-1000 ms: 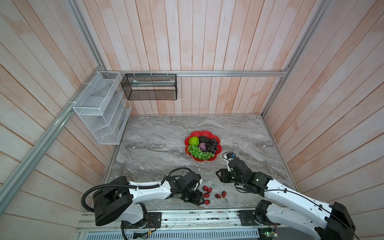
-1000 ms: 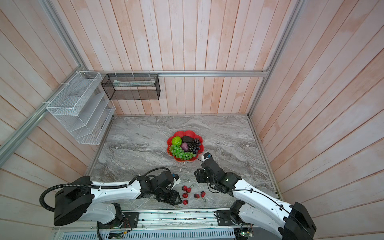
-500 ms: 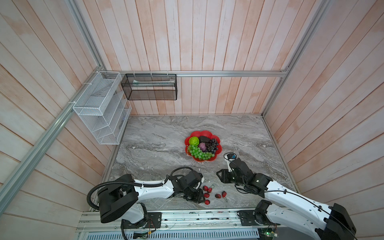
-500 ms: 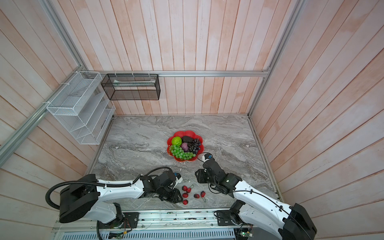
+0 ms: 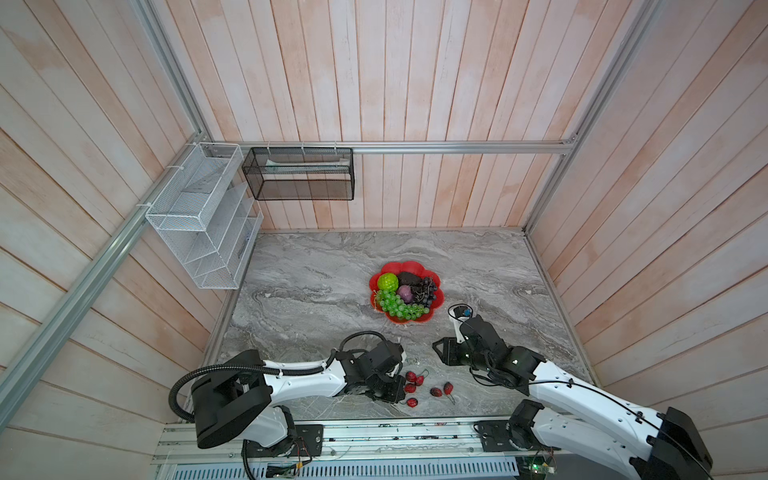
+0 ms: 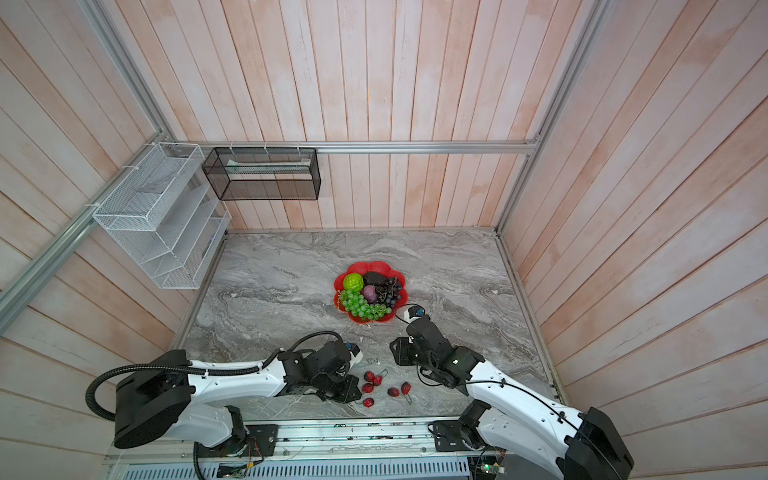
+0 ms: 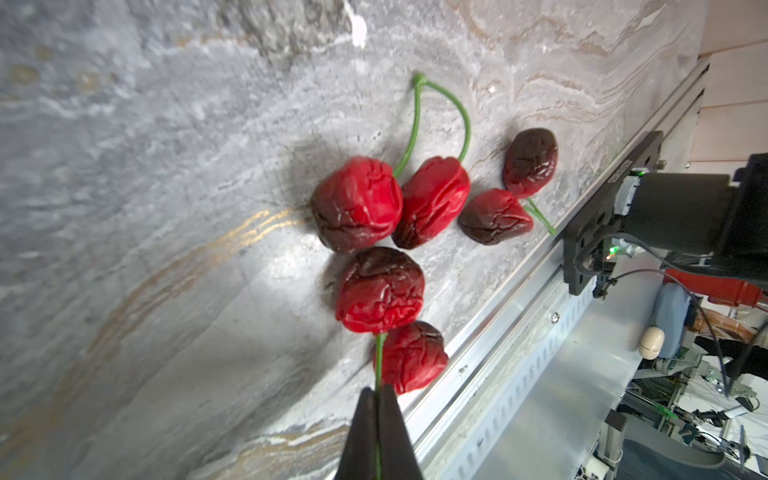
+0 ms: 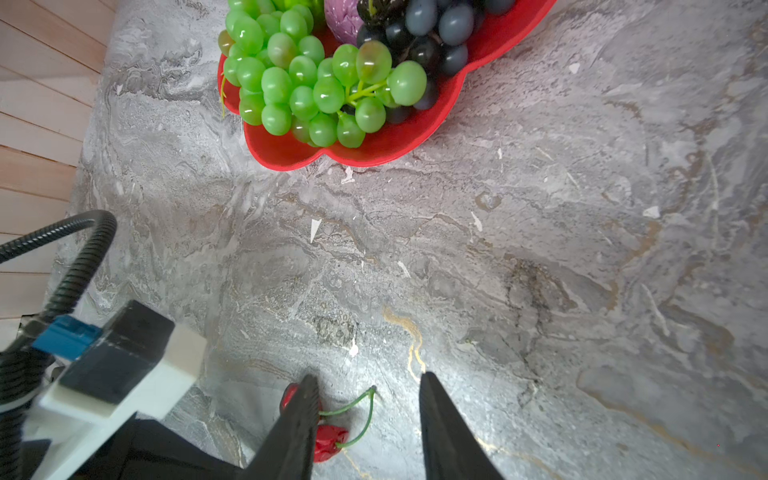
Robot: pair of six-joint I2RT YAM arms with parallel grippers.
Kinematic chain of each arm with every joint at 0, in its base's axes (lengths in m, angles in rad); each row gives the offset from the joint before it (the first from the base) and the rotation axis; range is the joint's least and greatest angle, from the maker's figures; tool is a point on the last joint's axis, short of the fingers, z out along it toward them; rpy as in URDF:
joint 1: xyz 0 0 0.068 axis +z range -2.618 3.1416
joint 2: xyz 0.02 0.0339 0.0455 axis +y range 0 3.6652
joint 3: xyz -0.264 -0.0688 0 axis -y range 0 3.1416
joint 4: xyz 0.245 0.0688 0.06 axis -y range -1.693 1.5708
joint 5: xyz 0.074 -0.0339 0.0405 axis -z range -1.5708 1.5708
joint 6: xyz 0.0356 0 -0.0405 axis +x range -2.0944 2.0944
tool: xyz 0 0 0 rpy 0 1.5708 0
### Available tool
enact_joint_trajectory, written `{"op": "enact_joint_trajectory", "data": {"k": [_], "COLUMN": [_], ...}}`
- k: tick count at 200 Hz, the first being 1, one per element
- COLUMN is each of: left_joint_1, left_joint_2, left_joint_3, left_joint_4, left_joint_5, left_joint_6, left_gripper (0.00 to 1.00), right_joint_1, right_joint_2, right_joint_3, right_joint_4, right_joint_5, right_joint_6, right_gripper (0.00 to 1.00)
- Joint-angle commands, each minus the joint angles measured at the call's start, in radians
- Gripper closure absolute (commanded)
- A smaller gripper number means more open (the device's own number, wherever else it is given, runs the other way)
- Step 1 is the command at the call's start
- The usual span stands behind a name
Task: Place and organize the fake fruits in the fruit bowl
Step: 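Grasp the red cherry stem with the left gripper and lift toward the bowl, then lower the red cherries into the bowl and open the left gripper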
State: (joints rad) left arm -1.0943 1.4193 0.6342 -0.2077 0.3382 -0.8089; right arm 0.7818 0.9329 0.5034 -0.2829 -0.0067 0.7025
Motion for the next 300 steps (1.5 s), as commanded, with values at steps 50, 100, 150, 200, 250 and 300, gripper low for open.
{"op": "enact_joint_trajectory", "data": {"k": [50,100,150,200,250,300], "left_joint_1": [0.115,0.303,0.428,0.465,0.481,0.482], "left_joint_2": [-0.119,0.067,0.279,0.449,0.494,0.488], "left_joint_3": [0.167,0.449,0.618,0.757,0.789,0.78], "left_joint_4": [-0.175,-0.215,-0.156,-0.16,-0.174,-0.161], "left_joint_5": [-0.031,-0.001,-0.022,-0.007,-0.034,-0.022], "left_joint_6": [0.105,0.292,0.331,0.376,0.383,0.38], "left_gripper": [1.0,1.0,1.0,1.0,0.9,0.77], "right_joint_1": [-0.066,-0.165,-0.196,-0.198,-0.198,-0.201], "right_joint_2": [-0.028,-0.039,-0.048,-0.034,-0.026,-0.005], "right_joint_3": [-0.037,-0.054,-0.055,-0.057,-0.073,-0.071], "right_joint_4": [0.057,0.086,0.103,0.135,0.15,0.161], "right_joint_5": [-0.056,-0.143,-0.17,-0.185,-0.196,-0.207], "right_joint_6": [-0.004,-0.036,-0.048,-0.06,-0.049,-0.06], "right_gripper": [0.6,0.61,0.61,0.61,0.61,0.6]}}
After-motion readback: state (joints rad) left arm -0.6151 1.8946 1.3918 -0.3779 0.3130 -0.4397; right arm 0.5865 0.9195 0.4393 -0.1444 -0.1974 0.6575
